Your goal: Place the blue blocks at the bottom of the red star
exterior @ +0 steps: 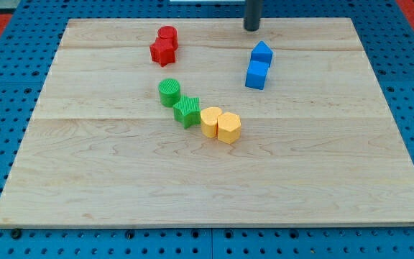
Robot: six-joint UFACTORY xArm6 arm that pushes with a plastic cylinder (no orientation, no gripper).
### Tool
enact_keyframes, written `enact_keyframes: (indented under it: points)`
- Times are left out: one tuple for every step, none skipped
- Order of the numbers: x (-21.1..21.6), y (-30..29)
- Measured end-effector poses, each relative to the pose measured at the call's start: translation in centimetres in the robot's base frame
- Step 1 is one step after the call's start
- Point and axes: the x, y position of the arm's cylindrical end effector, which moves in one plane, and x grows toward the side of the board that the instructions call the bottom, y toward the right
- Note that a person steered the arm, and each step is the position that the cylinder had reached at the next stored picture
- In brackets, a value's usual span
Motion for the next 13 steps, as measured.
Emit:
enact_keyframes:
  points:
    - [5.8, 10.0]
    - [7.5, 6.9]
    - [8.4, 0.9]
    - [8.5, -6.8]
    - [9.7, -7.9]
    - [11.5, -7.2]
    - [11.8, -10.2]
    - [11.7, -15.9]
    - [11.7, -14.9]
    - [7.4, -3.8]
    - [9.4, 4.5]
    - [14.4, 4.1]
    - [14.8, -4.7]
